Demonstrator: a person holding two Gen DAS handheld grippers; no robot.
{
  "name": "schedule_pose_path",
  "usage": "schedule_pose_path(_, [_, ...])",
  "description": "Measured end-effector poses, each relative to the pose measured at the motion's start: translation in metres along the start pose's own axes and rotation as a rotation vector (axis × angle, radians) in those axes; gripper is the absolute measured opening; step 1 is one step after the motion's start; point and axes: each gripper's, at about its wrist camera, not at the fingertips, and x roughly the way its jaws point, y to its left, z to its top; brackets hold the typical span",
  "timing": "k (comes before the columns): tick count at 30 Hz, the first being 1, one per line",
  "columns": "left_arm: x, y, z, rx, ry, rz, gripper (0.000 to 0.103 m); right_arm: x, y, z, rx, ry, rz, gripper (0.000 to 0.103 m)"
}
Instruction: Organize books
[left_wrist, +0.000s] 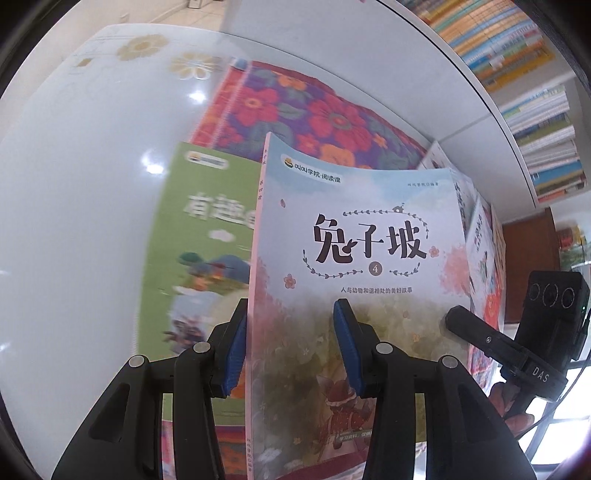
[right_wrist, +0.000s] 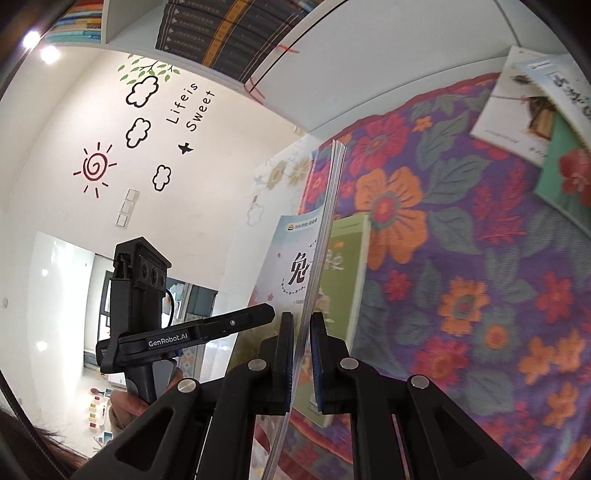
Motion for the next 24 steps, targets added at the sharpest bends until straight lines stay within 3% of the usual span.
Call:
schedule_pose_path(11, [-0.007,0.041,0.008,-0.048,-0.020,0.004,0.041,0.037,0.011,0.004,0.017,0.036,0.023,0.009])
schedule_pose_path(24, [0.008,0.068,0.013,-0.089,0.007,-0.003,0.041,0.072,0.004,0.005,0.048,0.079,-0.016,0.009])
